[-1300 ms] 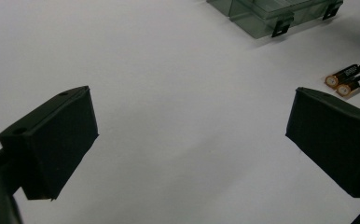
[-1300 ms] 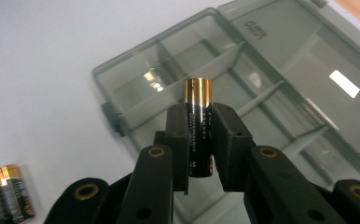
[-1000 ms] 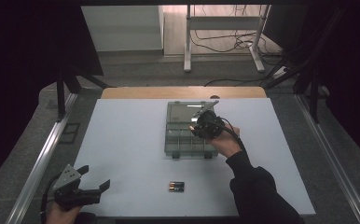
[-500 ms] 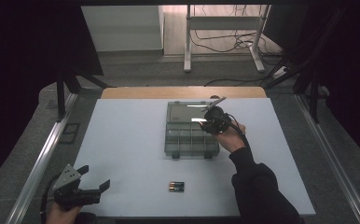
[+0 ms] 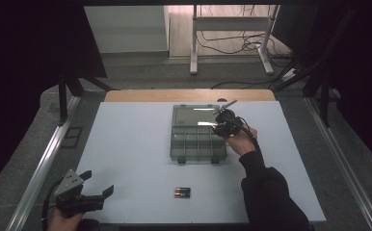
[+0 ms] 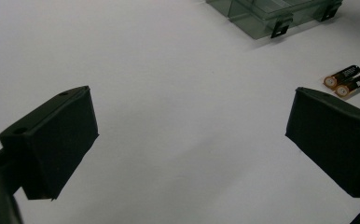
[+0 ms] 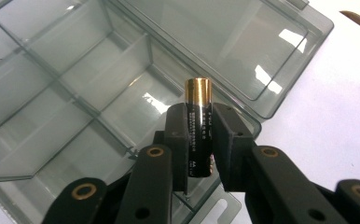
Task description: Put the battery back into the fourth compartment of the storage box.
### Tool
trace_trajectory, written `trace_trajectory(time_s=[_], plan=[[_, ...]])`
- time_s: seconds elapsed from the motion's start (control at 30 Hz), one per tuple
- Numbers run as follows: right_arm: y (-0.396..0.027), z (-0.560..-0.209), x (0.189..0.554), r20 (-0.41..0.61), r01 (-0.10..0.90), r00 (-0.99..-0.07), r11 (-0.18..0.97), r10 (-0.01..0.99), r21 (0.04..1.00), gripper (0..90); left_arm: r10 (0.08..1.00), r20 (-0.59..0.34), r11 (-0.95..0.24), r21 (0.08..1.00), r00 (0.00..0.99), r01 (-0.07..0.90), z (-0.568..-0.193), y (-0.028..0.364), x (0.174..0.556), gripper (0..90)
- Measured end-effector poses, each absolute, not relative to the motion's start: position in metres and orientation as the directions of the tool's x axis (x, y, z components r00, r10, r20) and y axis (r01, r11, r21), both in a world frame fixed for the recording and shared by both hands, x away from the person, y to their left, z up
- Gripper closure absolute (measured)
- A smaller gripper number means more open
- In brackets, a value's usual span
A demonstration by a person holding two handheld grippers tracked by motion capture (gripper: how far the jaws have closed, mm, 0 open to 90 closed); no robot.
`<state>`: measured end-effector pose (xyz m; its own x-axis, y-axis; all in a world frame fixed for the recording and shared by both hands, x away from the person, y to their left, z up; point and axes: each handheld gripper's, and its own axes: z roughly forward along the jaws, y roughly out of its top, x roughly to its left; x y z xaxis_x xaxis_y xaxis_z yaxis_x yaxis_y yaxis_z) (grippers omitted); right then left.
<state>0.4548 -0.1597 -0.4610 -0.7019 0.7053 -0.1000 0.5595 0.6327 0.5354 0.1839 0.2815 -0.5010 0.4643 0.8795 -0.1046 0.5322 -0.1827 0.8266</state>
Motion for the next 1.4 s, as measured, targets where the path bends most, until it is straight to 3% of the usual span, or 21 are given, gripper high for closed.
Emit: trace_trajectory(time_s=[0.23, 0.47, 0.6, 0.9, 1.2, 1.4], plan=[[-0.166, -0.454, 0.448, -0.093, 0.547, -0.695, 0.609, 0.713, 0.575, 57.8, 0.88, -0.106, -0.182, 0.826, 0.464, 0.533, -0.501, 0.282, 0.184, 2.5], [-0.174, -0.447, 0.428, -0.103, 0.504, -0.71, 0.605, 0.696, 0.616, 28.4, 0.88, -0.103, -0.184, 0.825, 0.464, 0.534, -0.501, 0.281, 0.184, 2.5], [-0.177, -0.448, 0.42, -0.075, 0.5, -0.727, 0.602, 0.682, 0.623, 25.6, 0.88, -0.103, -0.185, 0.825, 0.464, 0.534, -0.501, 0.281, 0.184, 2.5], [-0.171, -0.448, 0.396, -0.05, 0.469, -0.77, 0.616, 0.637, 0.633, 4.6, 0.879, -0.103, -0.186, 0.826, 0.466, 0.532, -0.501, 0.281, 0.184, 2.6], [-0.16, -0.445, 0.372, -0.069, 0.415, -0.811, 0.655, 0.581, 0.632, 0.0, 0.878, -0.101, -0.188, 0.826, 0.467, 0.532, -0.501, 0.281, 0.184, 2.6], [-0.155, -0.442, 0.356, -0.02, 0.425, -0.822, 0.637, 0.569, 0.643, 0.0, 0.879, -0.101, -0.188, 0.825, 0.467, 0.533, -0.501, 0.281, 0.184, 2.6]])
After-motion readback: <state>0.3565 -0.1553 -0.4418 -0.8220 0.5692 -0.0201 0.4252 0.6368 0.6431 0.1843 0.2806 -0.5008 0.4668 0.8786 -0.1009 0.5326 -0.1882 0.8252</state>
